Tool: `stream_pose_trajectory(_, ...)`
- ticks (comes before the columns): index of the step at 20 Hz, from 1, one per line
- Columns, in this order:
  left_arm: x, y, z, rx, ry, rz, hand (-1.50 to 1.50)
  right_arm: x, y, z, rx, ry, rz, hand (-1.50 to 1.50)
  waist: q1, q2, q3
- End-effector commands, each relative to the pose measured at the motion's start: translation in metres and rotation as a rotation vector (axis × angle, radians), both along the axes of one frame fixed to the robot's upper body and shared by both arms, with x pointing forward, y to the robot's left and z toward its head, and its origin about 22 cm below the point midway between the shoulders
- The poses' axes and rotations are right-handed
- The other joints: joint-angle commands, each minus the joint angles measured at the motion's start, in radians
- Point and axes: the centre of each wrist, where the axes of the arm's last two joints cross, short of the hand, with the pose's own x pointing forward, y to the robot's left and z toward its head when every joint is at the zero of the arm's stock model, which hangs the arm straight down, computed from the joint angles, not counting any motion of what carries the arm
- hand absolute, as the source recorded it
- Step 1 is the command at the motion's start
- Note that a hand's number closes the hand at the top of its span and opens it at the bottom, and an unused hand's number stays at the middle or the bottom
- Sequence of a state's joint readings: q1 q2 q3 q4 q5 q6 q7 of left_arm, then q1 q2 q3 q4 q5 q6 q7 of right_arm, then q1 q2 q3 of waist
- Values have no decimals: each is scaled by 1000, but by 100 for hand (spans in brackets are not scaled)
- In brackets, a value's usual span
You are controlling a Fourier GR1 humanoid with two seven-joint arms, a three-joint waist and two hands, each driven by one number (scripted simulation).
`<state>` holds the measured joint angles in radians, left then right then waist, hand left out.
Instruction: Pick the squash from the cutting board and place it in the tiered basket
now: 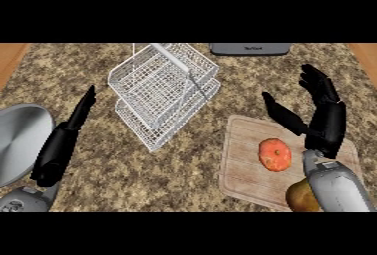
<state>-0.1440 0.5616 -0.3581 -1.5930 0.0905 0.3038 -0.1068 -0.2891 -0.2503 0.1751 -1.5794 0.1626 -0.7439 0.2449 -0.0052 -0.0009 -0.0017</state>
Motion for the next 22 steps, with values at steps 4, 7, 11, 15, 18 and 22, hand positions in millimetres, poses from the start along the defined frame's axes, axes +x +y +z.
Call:
stream_pose_trajectory(4,-4,1,-7,34,17,13,0,-3,-4,12,-185,413,35,-150,-11,-11,-7)
stream_pose_trajectory(7,-4,-1,-5,24,25,9,0,-6,-15,3,-343,660,25,-150,-14,-15,-12)
stream_pose_trajectory(11,-1,-1,-2,36,19,20,0,-3,-1,29,-486,862,0,-150,-11,-19,-12)
stream_pose_trajectory(15,-1,-5,-5,30,23,7,0,1,18,62,-556,1007,-50,-150,-6,-15,-10)
stream_pose_trajectory(18,-3,-7,-3,19,27,4,0,1,31,68,-578,1042,-62,-150,-5,-17,-8)
stream_pose_trajectory(22,-1,-2,2,40,8,-9,0,24,45,70,-560,1065,-71,-150,16,-8,-6)
